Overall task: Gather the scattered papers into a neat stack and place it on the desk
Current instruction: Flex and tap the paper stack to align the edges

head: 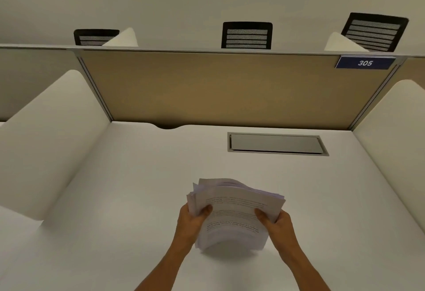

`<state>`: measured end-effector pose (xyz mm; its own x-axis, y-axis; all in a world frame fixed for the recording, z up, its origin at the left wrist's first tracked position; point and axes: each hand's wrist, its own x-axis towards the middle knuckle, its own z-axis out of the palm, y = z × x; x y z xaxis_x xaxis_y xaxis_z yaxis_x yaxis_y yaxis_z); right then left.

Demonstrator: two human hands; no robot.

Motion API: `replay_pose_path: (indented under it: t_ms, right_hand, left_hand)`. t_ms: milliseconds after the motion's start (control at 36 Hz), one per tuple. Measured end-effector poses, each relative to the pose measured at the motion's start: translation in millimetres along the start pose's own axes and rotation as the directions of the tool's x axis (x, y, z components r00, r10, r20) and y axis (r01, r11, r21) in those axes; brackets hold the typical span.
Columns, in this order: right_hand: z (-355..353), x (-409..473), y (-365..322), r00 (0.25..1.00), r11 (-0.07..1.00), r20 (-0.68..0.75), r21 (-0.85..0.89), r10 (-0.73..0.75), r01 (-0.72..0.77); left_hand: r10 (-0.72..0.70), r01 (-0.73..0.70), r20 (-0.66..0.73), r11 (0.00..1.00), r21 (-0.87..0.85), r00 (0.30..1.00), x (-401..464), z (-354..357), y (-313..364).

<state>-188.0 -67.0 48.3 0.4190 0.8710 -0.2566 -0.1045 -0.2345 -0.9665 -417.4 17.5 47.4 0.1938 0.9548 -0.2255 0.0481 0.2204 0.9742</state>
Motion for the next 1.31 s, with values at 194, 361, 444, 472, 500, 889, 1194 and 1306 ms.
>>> replay_pose_path:
  t_ms: [194,361,444,472,500,889,1194,1306]
  right_hand:
    - [-13.0,-4.0,4.6,1.000,1.000,0.022,-0.005,0.008,-0.008]
    - [-8.3,-3.5,11.9,0.999,0.999,0.025,-0.042,0.031,-0.030]
    - [-5.3,-3.0,9.7,0.999,0.999,0.027,-0.047,0.026,-0.024]
    - [-5.3,-2.9,8.4,0.999,0.999,0.025,-0.045,0.020,-0.019]
    - [-5.8,-2.9,6.9,1.000,0.999,0.023,-0.041,0.014,-0.013]
    - [-2.2,-5.5,17.0,0.997,0.993,0.055,-0.103,0.056,-0.050]
    - [-6.0,8.2,-10.4,0.997,0.913,0.060,-0.402,-0.046,0.066]
    - [-11.3,10.7,-35.6,0.976,0.790,0.195,-0.581,-0.101,0.198]
  left_hand:
    - [0.057,-0.060,0.041,0.996,0.069,0.998,-0.4,-11.1,-7.0]
    - [-0.003,-0.008,0.101,0.994,0.107,0.995,-7.2,-8.1,-17.3]
    - [-0.008,0.003,0.054,0.997,0.079,0.999,-8.1,-3.9,-15.2]
    - [-0.006,0.003,0.041,0.998,0.070,0.999,-7.7,-3.5,-14.3]
    - [-0.003,0.001,0.033,0.998,0.064,0.999,-7.0,-3.4,-13.7]
    - [-0.007,0.004,0.027,0.994,0.105,1.000,-3.2,-3.7,-24.4]
    - [0.055,-0.063,0.053,0.986,0.155,0.997,11.4,-31.9,15.9]
    - [0.198,-0.227,0.124,0.928,0.296,0.972,21.3,-50.0,56.7]
